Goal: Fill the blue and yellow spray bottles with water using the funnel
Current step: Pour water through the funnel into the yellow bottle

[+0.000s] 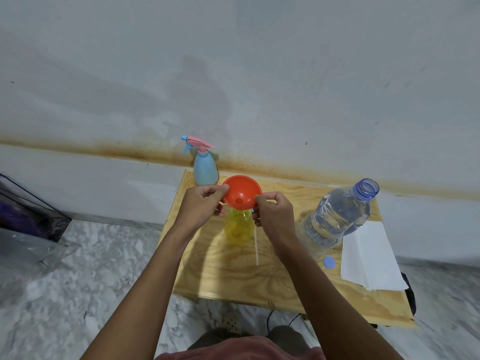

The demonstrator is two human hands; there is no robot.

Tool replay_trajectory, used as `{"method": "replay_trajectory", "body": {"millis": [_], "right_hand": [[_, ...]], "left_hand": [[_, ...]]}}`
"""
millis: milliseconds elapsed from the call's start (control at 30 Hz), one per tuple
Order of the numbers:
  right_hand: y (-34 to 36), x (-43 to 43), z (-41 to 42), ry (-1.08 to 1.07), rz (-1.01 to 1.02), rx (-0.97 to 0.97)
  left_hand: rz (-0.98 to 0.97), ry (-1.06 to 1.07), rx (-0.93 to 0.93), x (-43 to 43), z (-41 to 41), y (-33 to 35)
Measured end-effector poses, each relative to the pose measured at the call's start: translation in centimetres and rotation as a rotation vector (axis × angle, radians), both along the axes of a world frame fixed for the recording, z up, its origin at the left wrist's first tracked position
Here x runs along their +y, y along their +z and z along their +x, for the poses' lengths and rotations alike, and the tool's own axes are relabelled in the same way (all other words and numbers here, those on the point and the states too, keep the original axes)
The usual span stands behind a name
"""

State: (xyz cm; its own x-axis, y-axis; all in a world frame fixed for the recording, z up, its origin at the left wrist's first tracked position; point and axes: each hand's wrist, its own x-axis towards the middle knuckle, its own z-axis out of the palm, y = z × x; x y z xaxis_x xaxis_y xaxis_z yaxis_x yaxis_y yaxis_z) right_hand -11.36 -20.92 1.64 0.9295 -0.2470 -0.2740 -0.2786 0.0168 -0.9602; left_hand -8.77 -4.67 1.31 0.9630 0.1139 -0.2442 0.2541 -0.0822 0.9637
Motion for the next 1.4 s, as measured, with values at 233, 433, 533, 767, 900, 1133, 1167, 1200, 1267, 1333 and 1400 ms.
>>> {"method": "replay_trajectory", "body": {"millis": [233, 433, 533, 767, 900, 1133, 1167, 1200, 1267, 1333, 1400], "right_hand": [[-0.5, -0.1, -0.6, -0.025, -0.022, -0.013], [-0.2, -0.4, -0.8, 0.0, -0.01, -0.008], [-0.6, -0.7, -0.6, 0.004, -0.02, 0.027], [-0.5, -2.3, -1.8, 0.044, -0.356, -0.088], [-0.7, -5.2, -5.2, -0.032, -0.676, -0.513], [-3.4, -10.7, -7.6, -0.396, -0.753, -0.783], [-3.3, -11.1, -7.4, -0.425, -0.744, -0.78], [-3.3, -11.5, -7.2, -0.442, -0.737, -0.752], [-3.3, -12.3, -6.6, -0.423, -0.686, -0.623], [-3.2, -12.9, -6.2, -0.347, -0.576, -0.485], [-3.6, -13.5, -5.8, -0.259, -0.506, -0.444]], "left_hand": [[0.042, -0.013, -0.036, -0.5, -0.7, 0.2], [0.091, 0.037, -0.055, -1.3, -0.6, 0.0], [0.124, 0.038, -0.047, -1.8, -0.4, -0.1], [0.219, 0.056, -0.031, -2.2, 0.1, -1.0], [0.23, 0.078, -0.034, -2.4, -0.2, -1.3], [0.229, 0.14, -0.027, -3.1, -0.6, -1.5], [0.234, 0.147, -0.032, -3.3, -0.7, -1.5], [0.24, 0.152, -0.039, -3.4, -0.7, -1.6], [0.253, 0.163, -0.051, -3.6, -0.8, -1.6], [0.261, 0.176, -0.054, -3.7, -0.9, -1.7], [0.262, 0.192, -0.057, -3.8, -0.9, -1.9]]}}
